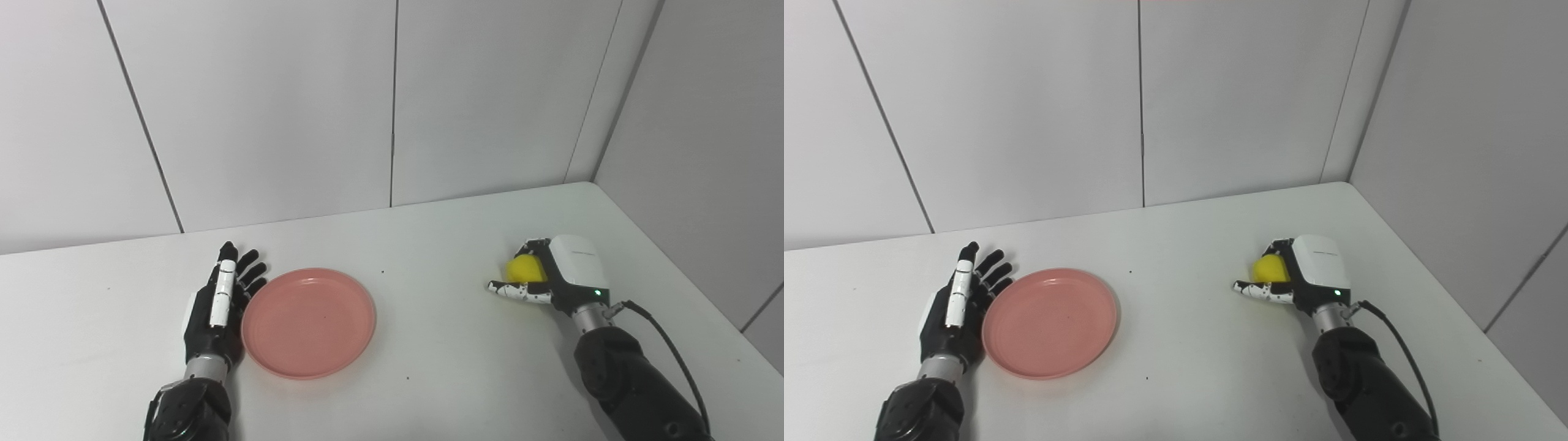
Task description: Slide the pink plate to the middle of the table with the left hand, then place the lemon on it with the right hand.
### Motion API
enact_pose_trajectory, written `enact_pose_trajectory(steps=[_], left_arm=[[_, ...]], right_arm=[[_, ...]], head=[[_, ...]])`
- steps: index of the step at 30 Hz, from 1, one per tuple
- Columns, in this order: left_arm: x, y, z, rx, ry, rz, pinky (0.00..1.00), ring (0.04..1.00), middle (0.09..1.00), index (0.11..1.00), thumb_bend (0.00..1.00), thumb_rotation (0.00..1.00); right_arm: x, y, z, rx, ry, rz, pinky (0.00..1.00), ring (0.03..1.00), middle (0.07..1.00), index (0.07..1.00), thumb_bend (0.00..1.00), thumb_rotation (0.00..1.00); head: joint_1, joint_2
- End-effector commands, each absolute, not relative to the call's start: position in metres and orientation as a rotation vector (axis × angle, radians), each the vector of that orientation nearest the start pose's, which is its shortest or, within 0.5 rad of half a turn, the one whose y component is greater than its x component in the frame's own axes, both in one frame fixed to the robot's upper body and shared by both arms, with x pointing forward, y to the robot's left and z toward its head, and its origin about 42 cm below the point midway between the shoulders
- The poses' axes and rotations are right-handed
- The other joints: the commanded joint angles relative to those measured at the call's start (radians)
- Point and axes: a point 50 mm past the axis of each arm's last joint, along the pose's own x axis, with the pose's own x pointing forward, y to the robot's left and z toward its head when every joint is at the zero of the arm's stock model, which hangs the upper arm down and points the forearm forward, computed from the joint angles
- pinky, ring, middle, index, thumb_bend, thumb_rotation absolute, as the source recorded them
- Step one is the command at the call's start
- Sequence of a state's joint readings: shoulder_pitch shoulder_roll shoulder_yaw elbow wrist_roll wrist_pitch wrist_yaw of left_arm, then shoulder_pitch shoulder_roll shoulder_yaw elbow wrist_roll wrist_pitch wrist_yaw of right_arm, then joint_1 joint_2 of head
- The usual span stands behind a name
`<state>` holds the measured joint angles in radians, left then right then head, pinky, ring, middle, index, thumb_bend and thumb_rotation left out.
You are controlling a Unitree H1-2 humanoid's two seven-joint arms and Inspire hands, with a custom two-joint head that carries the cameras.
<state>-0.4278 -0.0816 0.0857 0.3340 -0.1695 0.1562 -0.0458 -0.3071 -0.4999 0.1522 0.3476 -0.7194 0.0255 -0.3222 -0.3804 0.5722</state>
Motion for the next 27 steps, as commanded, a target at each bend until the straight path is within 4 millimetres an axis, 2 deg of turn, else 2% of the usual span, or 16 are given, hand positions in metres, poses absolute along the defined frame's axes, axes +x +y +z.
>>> enact_pose_trajectory(steps=[1, 6, 15, 18, 20, 22, 27], left_arm=[[0.397, 0.157, 0.099, -0.257, 0.253, -0.104, 0.85, 0.834, 0.862, 0.96, 0.61, 0.79], [0.396, 0.155, 0.099, -0.26, 0.255, -0.1, 0.85, 0.828, 0.852, 0.965, 0.61, 0.79], [0.394, 0.149, 0.098, -0.259, 0.255, -0.1, 0.84, 0.83, 0.863, 0.981, 0.6, 0.79], [0.394, 0.147, 0.097, -0.261, 0.252, -0.101, 0.84, 0.834, 0.865, 0.99, 0.6, 0.8], [0.393, 0.145, 0.096, -0.266, 0.251, -0.1, 0.85, 0.833, 0.866, 0.983, 0.59, 0.8], [0.393, 0.143, 0.096, -0.266, 0.252, -0.098, 0.85, 0.827, 0.862, 0.976, 0.59, 0.79], [0.391, 0.136, 0.095, -0.261, 0.249, -0.093, 0.83, 0.814, 0.846, 0.967, 0.59, 0.79]], right_arm=[[0.388, -0.36, 0.176, -1.248, -0.238, -0.238, 0.12, 0.171, 0.24, 0.318, 0.53, 0.49], [0.39, -0.346, 0.197, -1.244, -0.31, -0.231, 0.1, 0.148, 0.208, 0.267, 0.55, 0.5], [0.392, -0.318, 0.224, -1.249, -0.387, -0.195, 0.1, 0.15, 0.21, 0.258, 0.56, 0.51], [0.393, -0.302, 0.236, -1.256, -0.421, -0.18, 0.11, 0.159, 0.222, 0.278, 0.54, 0.46], [0.393, -0.292, 0.243, -1.26, -0.445, -0.171, 0.11, 0.16, 0.224, 0.272, 0.52, 0.31], [0.393, -0.286, 0.247, -1.258, -0.457, -0.16, 0.11, 0.157, 0.22, 0.256, 0.51, 0.24], [0.392, -0.26, 0.259, -1.225, -0.512, -0.107, 0.11, 0.162, 0.221, 0.25, 0.53, 0.17]], head=[[0.001, 0.0], [0.007, 0.0], [0.024, -0.006], [0.032, -0.008], [0.038, -0.009], [0.045, -0.01], [0.079, -0.014]])
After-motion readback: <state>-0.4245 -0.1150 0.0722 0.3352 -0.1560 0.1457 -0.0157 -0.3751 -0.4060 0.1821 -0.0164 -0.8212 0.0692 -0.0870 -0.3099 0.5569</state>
